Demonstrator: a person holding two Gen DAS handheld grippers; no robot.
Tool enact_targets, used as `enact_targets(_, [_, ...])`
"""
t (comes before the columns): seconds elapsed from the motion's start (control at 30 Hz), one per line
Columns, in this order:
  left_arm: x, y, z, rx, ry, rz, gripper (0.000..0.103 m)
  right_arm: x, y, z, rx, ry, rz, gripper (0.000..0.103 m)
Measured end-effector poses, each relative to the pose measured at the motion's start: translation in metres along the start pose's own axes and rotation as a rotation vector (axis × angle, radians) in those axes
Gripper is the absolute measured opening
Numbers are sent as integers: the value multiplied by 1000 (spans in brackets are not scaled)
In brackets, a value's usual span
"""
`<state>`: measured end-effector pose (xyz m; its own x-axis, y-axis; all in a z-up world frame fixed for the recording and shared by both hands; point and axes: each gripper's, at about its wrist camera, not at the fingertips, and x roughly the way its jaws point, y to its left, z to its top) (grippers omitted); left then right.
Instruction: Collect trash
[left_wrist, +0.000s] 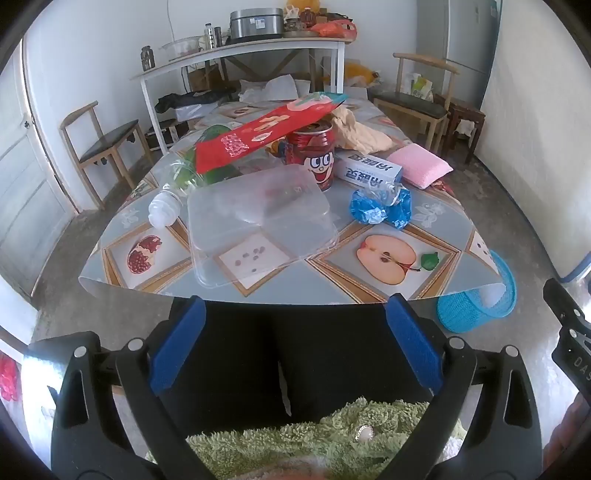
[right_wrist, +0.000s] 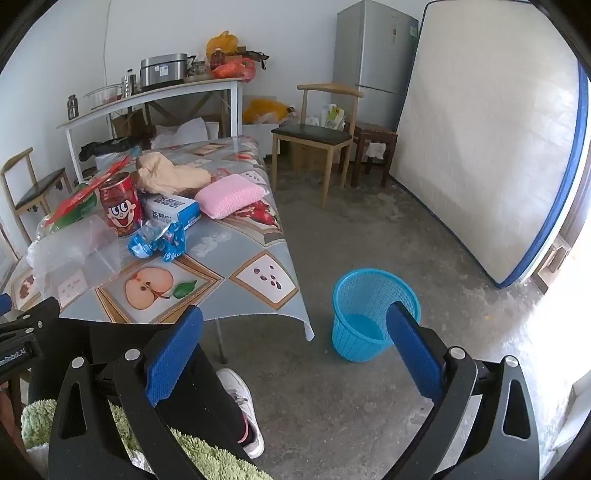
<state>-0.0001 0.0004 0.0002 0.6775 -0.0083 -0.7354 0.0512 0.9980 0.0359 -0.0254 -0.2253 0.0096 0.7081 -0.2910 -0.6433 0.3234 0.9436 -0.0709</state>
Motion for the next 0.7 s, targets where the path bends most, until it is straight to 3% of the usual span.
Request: enact_targets(0.7, [0,-1,-1,2,4,-18,94,-6,6,3,-14,-21,4,97])
